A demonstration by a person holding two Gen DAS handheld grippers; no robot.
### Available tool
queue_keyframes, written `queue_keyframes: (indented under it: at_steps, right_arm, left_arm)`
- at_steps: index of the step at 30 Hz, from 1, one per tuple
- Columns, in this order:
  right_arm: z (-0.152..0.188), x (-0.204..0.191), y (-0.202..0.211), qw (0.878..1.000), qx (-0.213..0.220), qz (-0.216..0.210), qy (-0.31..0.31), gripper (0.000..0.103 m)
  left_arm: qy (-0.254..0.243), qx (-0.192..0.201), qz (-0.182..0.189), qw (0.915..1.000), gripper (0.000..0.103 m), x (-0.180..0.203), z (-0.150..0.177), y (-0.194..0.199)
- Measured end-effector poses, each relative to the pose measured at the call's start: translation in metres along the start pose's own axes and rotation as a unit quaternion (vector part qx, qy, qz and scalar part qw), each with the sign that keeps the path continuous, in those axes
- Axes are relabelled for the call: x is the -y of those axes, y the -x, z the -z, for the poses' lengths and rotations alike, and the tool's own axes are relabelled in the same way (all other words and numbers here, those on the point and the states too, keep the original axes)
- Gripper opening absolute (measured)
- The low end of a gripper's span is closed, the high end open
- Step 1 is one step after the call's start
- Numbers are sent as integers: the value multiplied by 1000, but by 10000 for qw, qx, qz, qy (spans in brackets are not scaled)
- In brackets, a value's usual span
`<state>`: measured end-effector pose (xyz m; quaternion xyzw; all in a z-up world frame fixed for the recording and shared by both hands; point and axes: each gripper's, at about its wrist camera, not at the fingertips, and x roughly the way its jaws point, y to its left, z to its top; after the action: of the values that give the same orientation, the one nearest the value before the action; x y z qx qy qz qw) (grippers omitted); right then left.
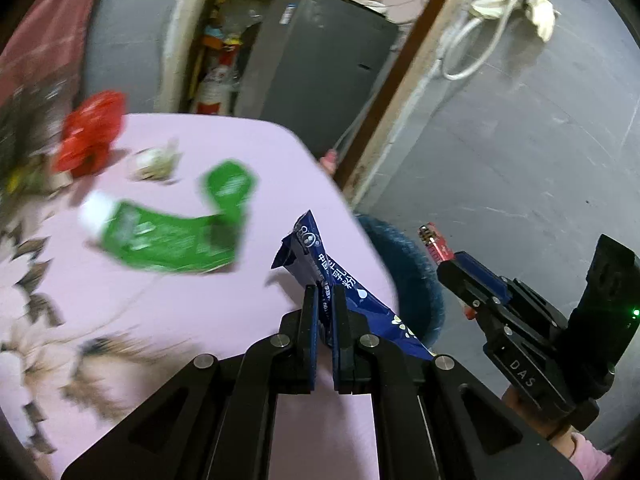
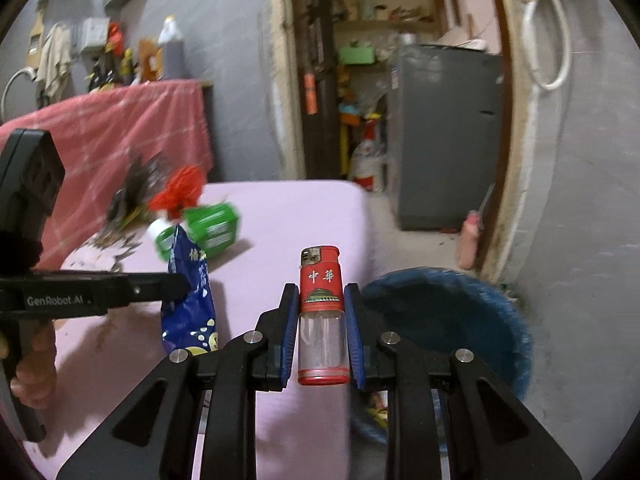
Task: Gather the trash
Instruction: 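Carry the blue tube and red lighter over the bin and open both tools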
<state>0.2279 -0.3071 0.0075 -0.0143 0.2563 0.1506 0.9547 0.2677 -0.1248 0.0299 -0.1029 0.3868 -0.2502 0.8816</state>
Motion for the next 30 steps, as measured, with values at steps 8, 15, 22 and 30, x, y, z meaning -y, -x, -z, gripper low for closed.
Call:
queue_keyframes:
  at_steps: [8, 15, 22, 30]
  right_arm:
    - [-3, 61, 26, 9942, 670, 834, -125, 20]
    - [5, 107, 24, 9869, 945, 1185, -560, 20]
    - [15, 139, 13, 9842, 950, 1210, -882, 20]
    - [29, 154, 3, 9855, 750, 1112, -1037, 20]
  left_arm:
    - [-372, 575, -114, 9976, 3, 59, -14, -53]
    - [-686, 1109, -420, 9906, 4, 105, -16, -93]
    - [-807, 1398, -980, 9820, 4, 118, -4, -127]
    - [-771, 1156, -1165, 9834, 4, 109, 8, -151]
